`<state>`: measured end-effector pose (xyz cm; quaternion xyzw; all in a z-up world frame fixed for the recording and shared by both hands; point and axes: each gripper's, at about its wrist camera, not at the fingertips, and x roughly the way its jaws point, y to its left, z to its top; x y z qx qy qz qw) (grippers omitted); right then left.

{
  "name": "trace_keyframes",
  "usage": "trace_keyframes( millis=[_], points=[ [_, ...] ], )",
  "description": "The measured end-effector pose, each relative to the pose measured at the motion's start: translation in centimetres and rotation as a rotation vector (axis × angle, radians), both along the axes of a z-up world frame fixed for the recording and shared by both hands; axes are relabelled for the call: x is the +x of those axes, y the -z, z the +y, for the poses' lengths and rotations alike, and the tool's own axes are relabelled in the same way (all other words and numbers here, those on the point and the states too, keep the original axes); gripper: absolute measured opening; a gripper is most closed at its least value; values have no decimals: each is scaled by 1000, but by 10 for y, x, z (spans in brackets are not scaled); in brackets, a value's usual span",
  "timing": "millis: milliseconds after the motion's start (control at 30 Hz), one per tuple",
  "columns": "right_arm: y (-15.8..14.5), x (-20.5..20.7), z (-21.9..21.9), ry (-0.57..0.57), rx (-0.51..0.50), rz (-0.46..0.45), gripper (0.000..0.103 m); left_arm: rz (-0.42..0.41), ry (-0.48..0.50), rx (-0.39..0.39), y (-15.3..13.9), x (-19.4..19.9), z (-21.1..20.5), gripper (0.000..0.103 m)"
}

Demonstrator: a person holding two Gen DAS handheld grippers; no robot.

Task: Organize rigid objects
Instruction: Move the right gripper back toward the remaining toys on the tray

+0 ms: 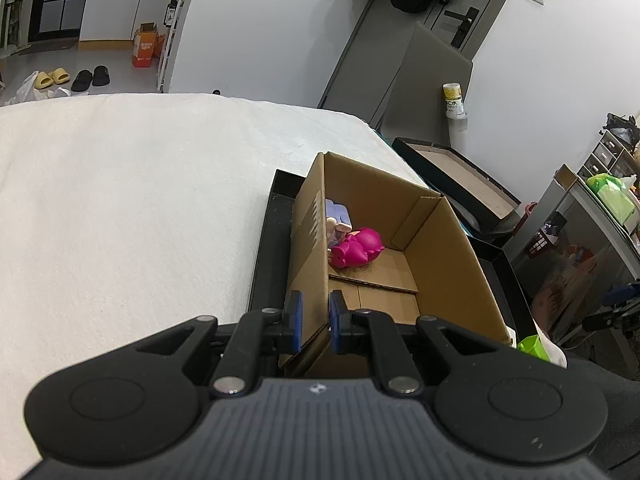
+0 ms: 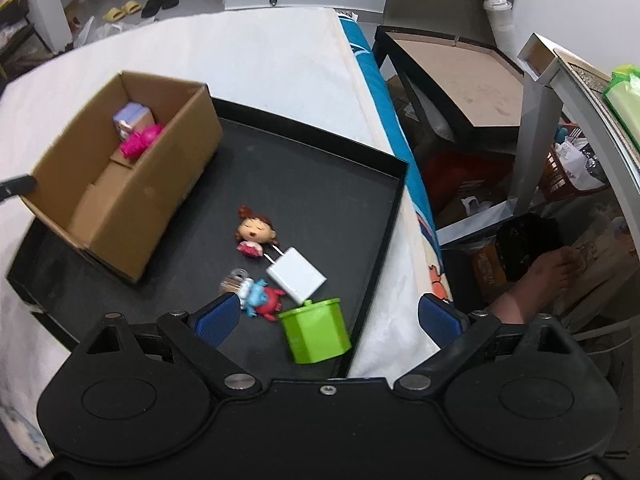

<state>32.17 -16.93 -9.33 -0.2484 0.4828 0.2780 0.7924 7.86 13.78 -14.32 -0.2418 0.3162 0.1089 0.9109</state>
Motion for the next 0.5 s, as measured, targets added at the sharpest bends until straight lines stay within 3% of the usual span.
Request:
trace_keyframes(
  millis=[367,500],
  points=[
    [36,3,5,-53,-68,18,91,0,0,-3,0,0,0,13],
    [53,4,11,-71,-113,46,81,0,0,-2,0,0,0,13]
  ],
)
